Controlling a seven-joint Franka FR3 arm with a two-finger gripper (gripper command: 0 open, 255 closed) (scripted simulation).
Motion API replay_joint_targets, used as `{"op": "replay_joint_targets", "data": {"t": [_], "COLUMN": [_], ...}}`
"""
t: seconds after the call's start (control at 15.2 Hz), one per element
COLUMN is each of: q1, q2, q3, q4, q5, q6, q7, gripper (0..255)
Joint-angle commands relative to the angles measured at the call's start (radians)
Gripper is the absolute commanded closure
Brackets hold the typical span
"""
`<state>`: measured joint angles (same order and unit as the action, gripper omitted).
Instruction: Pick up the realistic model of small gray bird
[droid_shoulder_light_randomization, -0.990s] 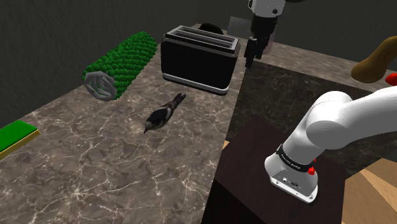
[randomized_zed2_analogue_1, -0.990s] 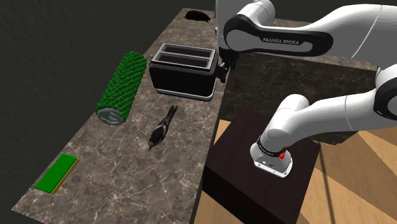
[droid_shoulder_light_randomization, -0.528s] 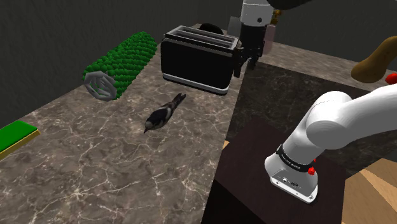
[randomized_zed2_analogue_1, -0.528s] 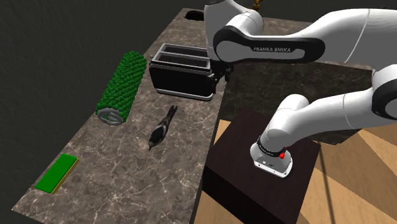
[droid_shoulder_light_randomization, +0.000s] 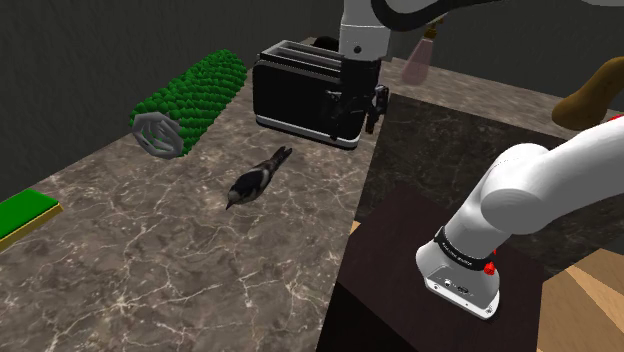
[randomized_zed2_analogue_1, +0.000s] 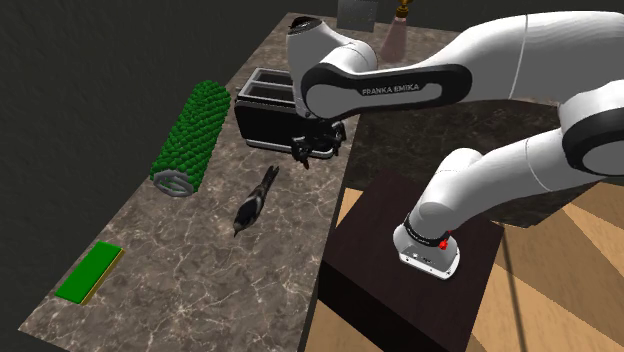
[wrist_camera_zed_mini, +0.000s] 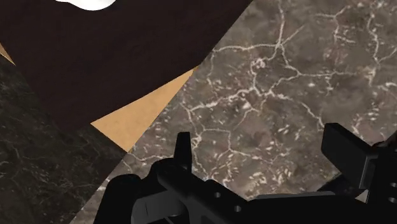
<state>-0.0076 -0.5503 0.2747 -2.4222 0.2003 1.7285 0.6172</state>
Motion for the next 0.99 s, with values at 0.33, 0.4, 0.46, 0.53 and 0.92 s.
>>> {"op": "replay_joint_targets", "data": {"t": [0.33, 0.4, 0.46, 0.53, 0.92], "q1": [-0.02, -0.024, -0.027, -0.03, -0.035], "q2": [0.221, 0.256, 0.292, 0.329, 0.527], "q3": [0.133, 0.148, 0.162, 0.175, 0.22], "q4": [0.107, 0.127, 0.148, 0.17, 0.299], "q5": [0.109, 0.116, 0.121, 0.125, 0.113], "q6": [0.132, 0.152, 0.171, 0.191, 0.291], "q7": [0.354, 0.402, 0.449, 0.497, 0.74], "gripper": [0, 0, 0, 0, 0]}}
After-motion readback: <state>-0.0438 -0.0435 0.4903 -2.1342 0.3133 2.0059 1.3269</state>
